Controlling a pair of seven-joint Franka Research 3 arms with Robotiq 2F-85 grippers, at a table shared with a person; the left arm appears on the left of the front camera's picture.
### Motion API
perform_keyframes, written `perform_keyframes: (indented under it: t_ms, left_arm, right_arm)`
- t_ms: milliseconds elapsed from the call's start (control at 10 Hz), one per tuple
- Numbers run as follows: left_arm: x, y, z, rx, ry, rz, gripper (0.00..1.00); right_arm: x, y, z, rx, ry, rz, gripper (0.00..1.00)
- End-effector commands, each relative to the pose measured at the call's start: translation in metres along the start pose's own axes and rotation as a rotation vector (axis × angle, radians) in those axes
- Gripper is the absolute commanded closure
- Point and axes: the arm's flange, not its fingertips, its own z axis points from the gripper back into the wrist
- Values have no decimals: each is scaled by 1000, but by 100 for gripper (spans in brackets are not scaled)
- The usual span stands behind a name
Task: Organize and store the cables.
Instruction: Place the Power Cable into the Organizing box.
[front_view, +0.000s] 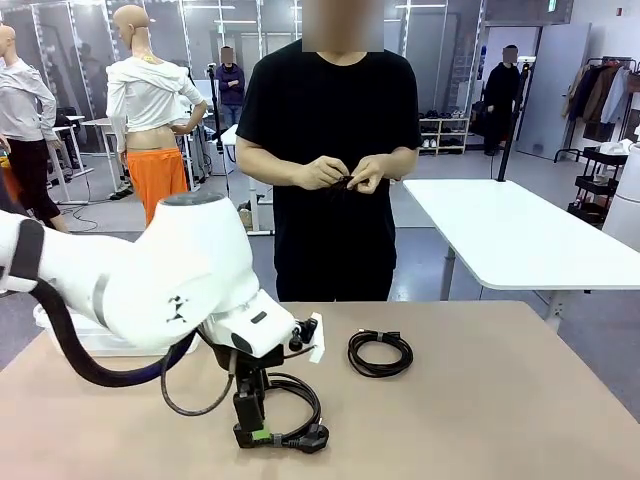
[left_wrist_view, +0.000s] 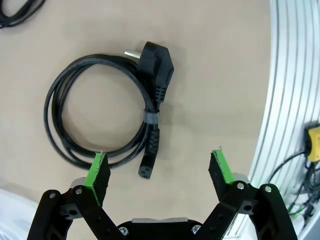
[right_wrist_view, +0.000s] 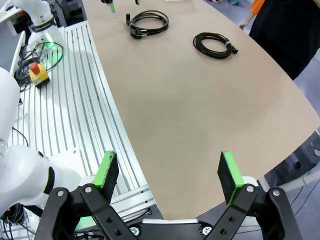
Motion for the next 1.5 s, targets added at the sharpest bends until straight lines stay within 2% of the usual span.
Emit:
perform_keyframes:
  t_ms: [0,200,700,800,900,1000,1100,1200,1400]
  left_arm:
    - [16,8,-23,8,11,-14,0]
    - [21,13,-37,36,18,-19,0]
    - [27,22,-68,21,77,-50,0]
    - [27,23,-71,17,84,-52,9]
    - [28,23,-73,15,91,-55,31]
    - [27,23,-75,9,103,-56,62]
    - [24,22,-76,2,109,-53,64]
    - [22,22,-75,0,111,-50,100]
    - [19,22,-71,5,111,-50,100]
  right_arm:
    - [1,1,1,-3,-12,18,0]
    - [1,1,1,-3,-12,18,0]
    - [1,1,1,-3,-12,18,0]
    - [1,1,1,-3,-12,18,0]
    - [1,1,1,-3,-12,18,0]
    - [1,1,1,-3,-12,18,0]
    - [1,1,1,-3,-12,18,0]
    - [1,1,1,-3,-12,18,0]
    - [1,1,1,-3,-12,18,0]
